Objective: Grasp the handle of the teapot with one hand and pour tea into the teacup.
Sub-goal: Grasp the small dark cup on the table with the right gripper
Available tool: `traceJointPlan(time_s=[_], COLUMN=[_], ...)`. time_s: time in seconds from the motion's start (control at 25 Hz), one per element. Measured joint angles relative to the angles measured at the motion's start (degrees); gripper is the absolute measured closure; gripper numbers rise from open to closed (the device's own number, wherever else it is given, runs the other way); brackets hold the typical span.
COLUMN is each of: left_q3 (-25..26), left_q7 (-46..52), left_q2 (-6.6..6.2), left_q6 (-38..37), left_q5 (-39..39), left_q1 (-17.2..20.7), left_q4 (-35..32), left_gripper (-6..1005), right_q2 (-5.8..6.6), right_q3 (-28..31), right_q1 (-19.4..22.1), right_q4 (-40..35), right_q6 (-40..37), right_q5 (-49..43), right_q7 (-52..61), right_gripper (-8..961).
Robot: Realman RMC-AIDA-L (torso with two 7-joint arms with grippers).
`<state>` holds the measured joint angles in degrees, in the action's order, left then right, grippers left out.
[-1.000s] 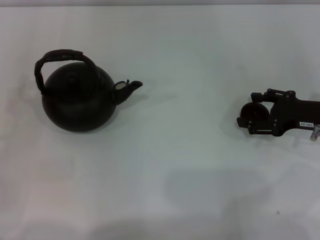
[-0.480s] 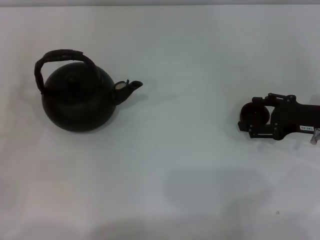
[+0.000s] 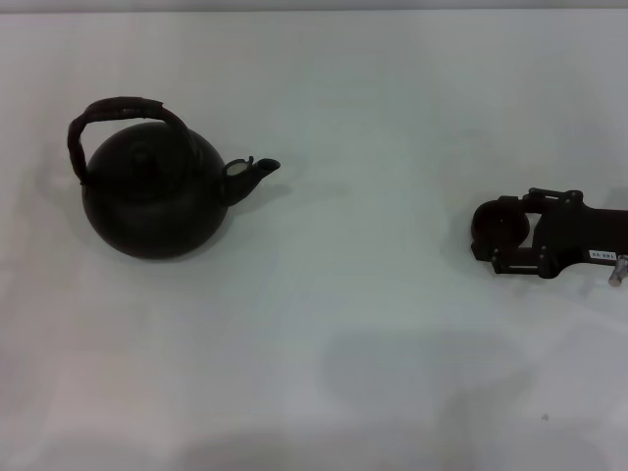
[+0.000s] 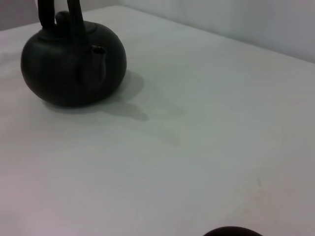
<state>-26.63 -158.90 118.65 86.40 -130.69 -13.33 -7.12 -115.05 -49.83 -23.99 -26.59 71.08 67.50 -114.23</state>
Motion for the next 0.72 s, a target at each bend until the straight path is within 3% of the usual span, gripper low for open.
traceJointPlan(time_s=[0.36, 0.6, 0.72], left_q3=[0.0, 0.0, 0.0], left_q7=[0.0, 0.0, 0.0], left_q2=[0.0, 0.0, 0.0], left_q6=[0.0, 0.0, 0.0], left_q5=[0.0, 0.0, 0.0], left_q1=[0.2, 0.2, 0.2], left_q4=[0.0, 0.0, 0.0], left_gripper=[122, 122, 122], right_q2=[0.0, 0.0, 0.03], right_q3=[-0.6, -0.1, -0.1], right_q1=[-0.1, -0.1, -0.6], right_q4=[0.0, -0.6, -1.4], right_q6=[-0.2, 1.4, 1.8], right_q5=[0.0, 0.7, 1.1], right_q7=[-0.1, 1.4, 3.8], right_gripper=[135, 242, 241])
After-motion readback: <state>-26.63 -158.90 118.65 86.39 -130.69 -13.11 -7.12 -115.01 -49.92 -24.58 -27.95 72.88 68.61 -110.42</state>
